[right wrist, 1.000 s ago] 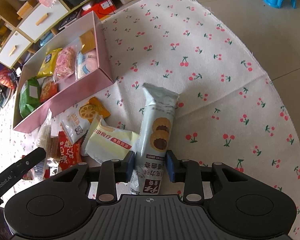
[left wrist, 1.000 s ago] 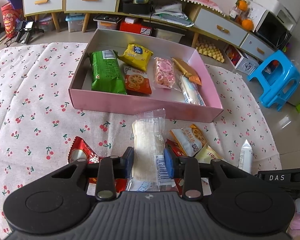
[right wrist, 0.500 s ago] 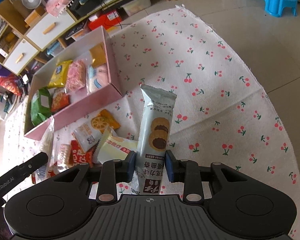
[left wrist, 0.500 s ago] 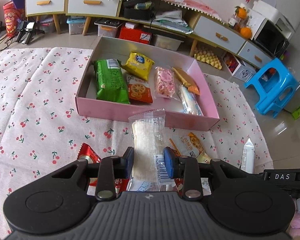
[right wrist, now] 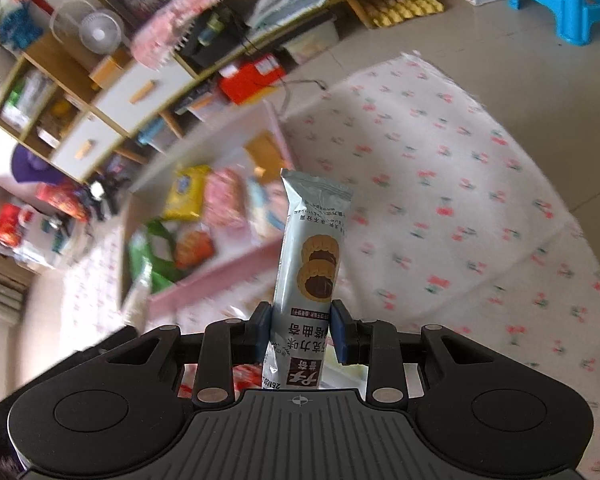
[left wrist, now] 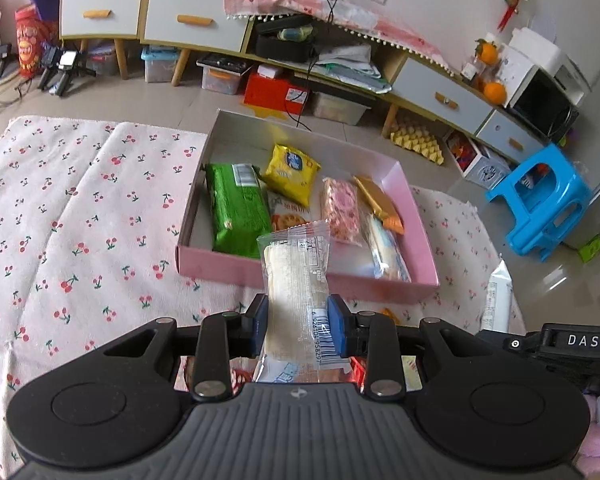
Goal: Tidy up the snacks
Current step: 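Carry both snacks into the pink box and open both tools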
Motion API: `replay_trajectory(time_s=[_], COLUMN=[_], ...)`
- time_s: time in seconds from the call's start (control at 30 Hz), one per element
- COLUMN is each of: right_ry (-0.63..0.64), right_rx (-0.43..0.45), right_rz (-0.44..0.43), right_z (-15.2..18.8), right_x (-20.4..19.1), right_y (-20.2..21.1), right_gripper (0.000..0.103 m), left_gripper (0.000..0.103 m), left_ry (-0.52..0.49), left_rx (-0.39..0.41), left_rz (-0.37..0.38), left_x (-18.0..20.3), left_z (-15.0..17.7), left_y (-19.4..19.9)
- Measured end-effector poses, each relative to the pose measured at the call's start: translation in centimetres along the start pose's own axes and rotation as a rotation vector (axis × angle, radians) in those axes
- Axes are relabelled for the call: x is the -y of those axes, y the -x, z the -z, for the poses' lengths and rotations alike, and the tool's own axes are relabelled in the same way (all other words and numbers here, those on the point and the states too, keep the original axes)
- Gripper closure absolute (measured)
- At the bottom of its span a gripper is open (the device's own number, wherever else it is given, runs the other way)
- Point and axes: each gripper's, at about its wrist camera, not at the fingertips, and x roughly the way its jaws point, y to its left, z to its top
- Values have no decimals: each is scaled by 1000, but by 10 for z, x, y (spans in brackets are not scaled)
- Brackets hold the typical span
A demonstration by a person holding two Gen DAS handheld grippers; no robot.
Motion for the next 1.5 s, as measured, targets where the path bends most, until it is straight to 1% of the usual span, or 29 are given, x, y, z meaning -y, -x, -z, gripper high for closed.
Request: replay_trajectory(time_s=[0.1,0.33,0.53,0.67,0.77,0.9,1.0,1.17,1.3,1.33,1.37,1.43,1.5], right_ry=[4,-31,-112,-157,-155,-152,-166,-166,-165,-166,-170,-194,-214], right_rx=[11,54,78,92,81,69,66,77,82,84,86,82,81], right_rz=[-36,-102,-188,-235,-241,-229,-224,-232,-235,-240,-245,-243,-262], right_z=[-8,-30,-45,-52,-52,-50,-52,-54,-54,-54,-54,-55,-56], right_x=[-13,-30,-32,-33,-35,-34,-29,-27,-28,-27,-26,-23,-19], right_y=[-6,-33,-62,-81,-96,-111,-117,-120,-121,-120,-120,-119,-116], right_gripper=[73,73,73,73,73,73,73,73,72,69,69,65,64], left_gripper=[74,74,74,74,74,74,74,74,73,70,69,66,65], left_ry=[26,15,-53,-67,-83,-126,-128,-136,-150,-145,-139,-144,-157], left_rx=[-1,40,77,82,78,79,71,31,23,15,18,20,25], left_rz=[20,13,-34,-59,-80,-115,-122,-118,-99,-85,-78,-69,-75], left_x=[-6,-8,-6,-5,-2,-1,-1,1,0,-1,-1,0,2], left_z=[-12,-38,-58,-70,-76,-82,-85,-84,-84,-84,-84,-84,-83], left_y=[-3,-13,-32,-48,-62,-78,-85,-93,-93,-92,-91,-90,-87])
